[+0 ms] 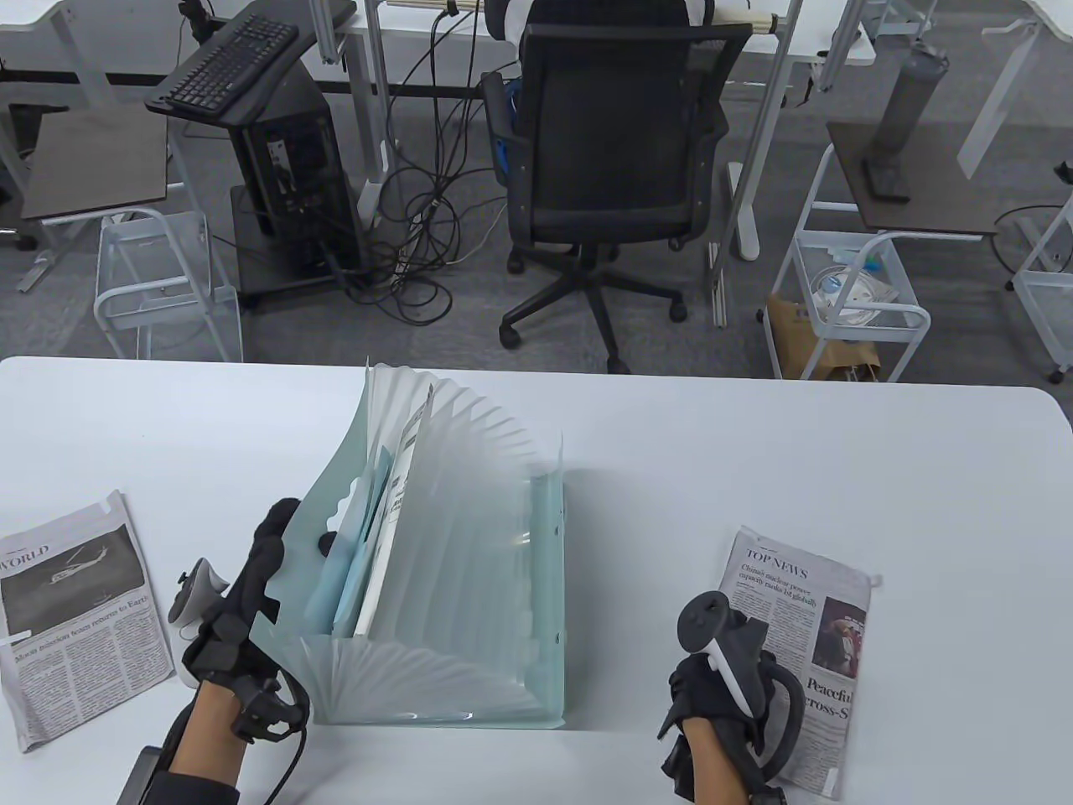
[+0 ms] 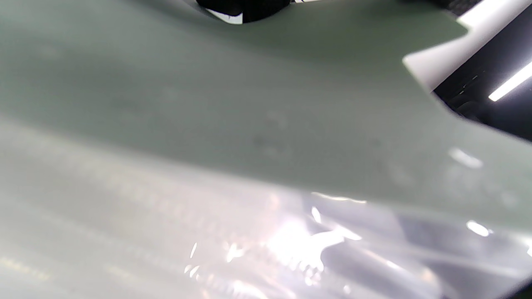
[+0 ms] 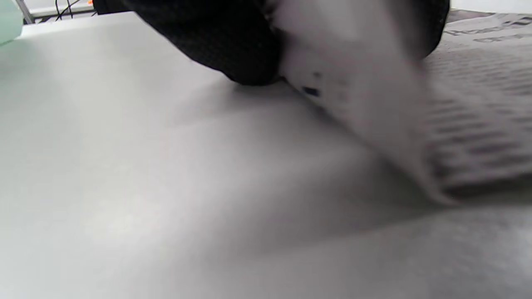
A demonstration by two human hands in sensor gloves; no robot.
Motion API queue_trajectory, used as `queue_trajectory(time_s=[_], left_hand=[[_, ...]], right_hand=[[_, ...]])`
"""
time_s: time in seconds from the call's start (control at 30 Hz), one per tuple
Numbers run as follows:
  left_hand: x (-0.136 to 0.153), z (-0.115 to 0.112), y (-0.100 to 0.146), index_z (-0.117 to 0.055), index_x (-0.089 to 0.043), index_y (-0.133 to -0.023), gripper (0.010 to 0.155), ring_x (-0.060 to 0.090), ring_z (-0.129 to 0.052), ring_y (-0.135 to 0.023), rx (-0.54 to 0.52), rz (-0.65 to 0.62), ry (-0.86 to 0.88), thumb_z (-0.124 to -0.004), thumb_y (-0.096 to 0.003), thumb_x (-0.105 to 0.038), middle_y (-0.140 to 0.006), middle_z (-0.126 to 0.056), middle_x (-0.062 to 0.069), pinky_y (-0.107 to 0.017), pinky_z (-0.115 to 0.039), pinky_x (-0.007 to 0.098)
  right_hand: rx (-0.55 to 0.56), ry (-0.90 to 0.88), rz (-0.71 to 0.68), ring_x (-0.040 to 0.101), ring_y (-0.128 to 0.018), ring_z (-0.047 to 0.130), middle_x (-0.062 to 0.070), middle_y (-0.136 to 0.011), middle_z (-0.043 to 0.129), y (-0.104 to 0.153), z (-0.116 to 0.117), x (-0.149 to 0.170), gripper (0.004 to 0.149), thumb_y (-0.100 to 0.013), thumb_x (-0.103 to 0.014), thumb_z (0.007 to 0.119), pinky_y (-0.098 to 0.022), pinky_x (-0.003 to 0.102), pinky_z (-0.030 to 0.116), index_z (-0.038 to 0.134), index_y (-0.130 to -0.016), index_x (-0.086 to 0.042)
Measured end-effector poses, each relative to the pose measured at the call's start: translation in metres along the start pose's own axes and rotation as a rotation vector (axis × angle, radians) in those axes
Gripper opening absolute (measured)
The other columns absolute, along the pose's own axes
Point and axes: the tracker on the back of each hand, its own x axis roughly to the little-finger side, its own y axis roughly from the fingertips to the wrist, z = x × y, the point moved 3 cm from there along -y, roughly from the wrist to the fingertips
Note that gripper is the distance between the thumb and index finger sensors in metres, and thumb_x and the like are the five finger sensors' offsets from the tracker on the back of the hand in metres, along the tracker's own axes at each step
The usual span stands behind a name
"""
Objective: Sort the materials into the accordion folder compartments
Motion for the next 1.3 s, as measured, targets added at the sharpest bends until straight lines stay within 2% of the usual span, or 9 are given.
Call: queue_trajectory(time_s=[0.13, 0.2, 0.33, 0.53, 0.77, 0.93, 1.13, 1.23, 1.3], left_hand=[[0.0, -0.001, 0.0, -0.026, -0.062, -0.109, 0.065, 0.027, -0.032, -0.114, 0.003, 0.001, 0.01, -0.061, -0.0553, -0.067, -0.116, -0.055, -0.001, -0.076, -0.013, 0.064], [0.0, -0.001, 0.0, -0.026, -0.062, -0.109, 0.065, 0.026, -0.033, -0.114, 0.002, 0.0, 0.014, -0.061, -0.0554, -0.067, -0.116, -0.055, -0.002, -0.076, -0.013, 0.064], [-0.001, -0.001, 0.0, -0.026, -0.062, -0.109, 0.065, 0.027, -0.032, -0.114, 0.003, -0.001, 0.017, -0.061, -0.0555, -0.066, -0.115, -0.055, -0.001, -0.076, -0.013, 0.065], [-0.002, -0.001, 0.0, -0.026, -0.062, -0.109, 0.065, 0.027, -0.032, -0.114, 0.003, -0.004, 0.024, -0.061, -0.0555, -0.066, -0.115, -0.055, -0.001, -0.076, -0.013, 0.065], [-0.004, 0.0, 0.002, -0.026, -0.061, -0.11, 0.065, 0.027, -0.033, -0.114, -0.005, -0.013, 0.025, -0.062, -0.0554, -0.066, -0.115, -0.055, -0.001, -0.076, -0.014, 0.066], [-0.007, 0.002, 0.004, -0.025, -0.06, -0.11, 0.067, 0.027, -0.033, -0.114, -0.013, -0.015, 0.016, -0.062, -0.055, -0.067, -0.115, -0.056, -0.001, -0.076, -0.015, 0.067], [-0.008, 0.002, 0.005, -0.024, -0.059, -0.11, 0.068, 0.027, -0.034, -0.114, -0.015, -0.01, 0.022, -0.063, -0.0548, -0.067, -0.114, -0.056, -0.001, -0.076, -0.016, 0.066], [-0.008, 0.003, 0.005, -0.023, -0.058, -0.111, 0.069, 0.027, -0.034, -0.114, -0.015, -0.009, 0.018, -0.063, -0.0546, -0.067, -0.114, -0.056, -0.002, -0.076, -0.016, 0.067], [-0.009, 0.003, 0.005, -0.021, -0.052, -0.112, 0.073, 0.027, -0.034, -0.114, -0.015, -0.008, 0.02, -0.063, -0.0545, -0.067, -0.114, -0.056, -0.002, -0.076, -0.016, 0.066]], right_hand=[[-0.003, 0.138, 0.0, 0.062, -0.077, 0.059, 0.038, -0.103, 0.046, 0.002, 0.004, -0.012, 0.061, -0.061, -0.004, 0.076, -0.059, 0.062, 0.068, 0.041, -0.109, 0.007], [0.039, 0.159, 0.007, 0.062, -0.075, 0.062, 0.037, -0.1, 0.05, 0.003, 0.005, -0.015, 0.049, -0.062, -0.006, 0.074, -0.057, 0.063, 0.07, 0.05, -0.104, 0.005], [0.09, 0.179, 0.012, 0.061, -0.074, 0.067, 0.034, -0.099, 0.057, 0.004, 0.004, -0.015, 0.035, -0.065, -0.012, 0.073, -0.054, 0.058, 0.074, 0.062, -0.096, 0.001], [0.099, 0.05, -0.031, 0.059, -0.074, 0.068, 0.03, -0.099, 0.06, 0.008, -0.001, -0.009, 0.03, -0.064, -0.013, 0.074, -0.054, 0.057, 0.074, 0.068, -0.091, -0.003], [0.126, -0.121, -0.156, 0.058, -0.072, 0.082, 0.036, -0.096, 0.069, 0.024, -0.021, -0.019, 0.033, -0.065, -0.014, 0.067, -0.052, 0.058, 0.08, 0.064, -0.097, -0.004], [0.259, -0.197, -0.23, 0.05, -0.061, 0.094, 0.033, -0.087, 0.077, 0.041, -0.046, -0.027, 0.035, -0.065, -0.016, 0.066, -0.043, 0.049, 0.086, 0.059, -0.097, -0.002], [0.413, -0.333, -0.27, 0.044, -0.052, 0.099, 0.031, -0.079, 0.082, 0.062, -0.085, -0.019, 0.037, -0.064, -0.016, 0.067, -0.035, 0.043, 0.089, 0.058, -0.096, 0.002], [0.438, -0.417, -0.293, 0.043, -0.049, 0.1, 0.03, -0.078, 0.083, 0.07, -0.103, -0.016, 0.04, -0.064, -0.014, 0.067, -0.034, 0.041, 0.09, 0.056, -0.098, 0.003], [0.463, -0.475, -0.326, 0.042, -0.048, 0.1, 0.03, -0.079, 0.082, 0.076, -0.117, -0.016, 0.041, -0.064, -0.013, 0.067, -0.033, 0.04, 0.091, 0.056, -0.099, 0.004]])
